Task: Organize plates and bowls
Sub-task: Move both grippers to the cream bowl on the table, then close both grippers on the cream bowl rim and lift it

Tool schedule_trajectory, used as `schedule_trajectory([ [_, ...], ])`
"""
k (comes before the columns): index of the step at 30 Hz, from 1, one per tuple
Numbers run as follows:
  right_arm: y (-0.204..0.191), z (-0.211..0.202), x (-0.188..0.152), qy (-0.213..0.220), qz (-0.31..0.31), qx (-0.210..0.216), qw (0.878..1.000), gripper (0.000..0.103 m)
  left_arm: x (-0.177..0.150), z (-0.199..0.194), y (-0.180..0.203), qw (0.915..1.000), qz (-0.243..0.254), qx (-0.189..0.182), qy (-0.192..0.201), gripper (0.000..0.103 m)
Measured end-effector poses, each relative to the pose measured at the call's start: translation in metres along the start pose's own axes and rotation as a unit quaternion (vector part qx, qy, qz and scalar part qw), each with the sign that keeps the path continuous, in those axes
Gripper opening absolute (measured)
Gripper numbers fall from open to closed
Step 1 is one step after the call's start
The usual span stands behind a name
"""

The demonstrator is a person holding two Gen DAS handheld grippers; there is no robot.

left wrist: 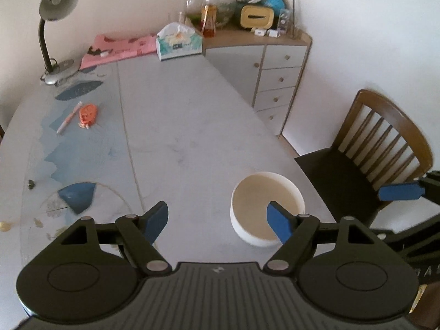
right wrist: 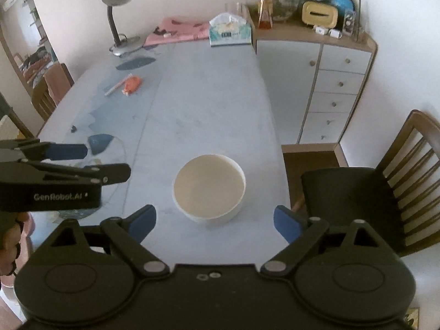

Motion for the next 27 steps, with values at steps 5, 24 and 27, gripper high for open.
schedule_trajectory([
  [5,0.015,0.038,0.011,-0.03,-0.003,0.005,1.0,0.091,0.009,0.041,0.01,0.9995,-0.003,0.013,-0.03,0.079],
  [24,0.045,0.119,0.027,-0.104,0.003,0.005,0.995,0.057,0.01,0.134,0.029,0.9929,0.001,0.022,-0.117,0.05],
  [27,0.048,0.125,0.028,-0.112,0.004,0.005,0.994,0.051,0.008,0.139,0.032,0.9921,0.007,0.018,-0.124,0.041],
])
Point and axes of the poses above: each gripper's, at about its wrist camera, not at the fingertips, and z roughly the way its jaws point, y to its right, x to its top, the point moved 1 cm from there along z, roughly the way its jaws point, and after that the axes turned 5 degrees about x, right-handed, at the moved point
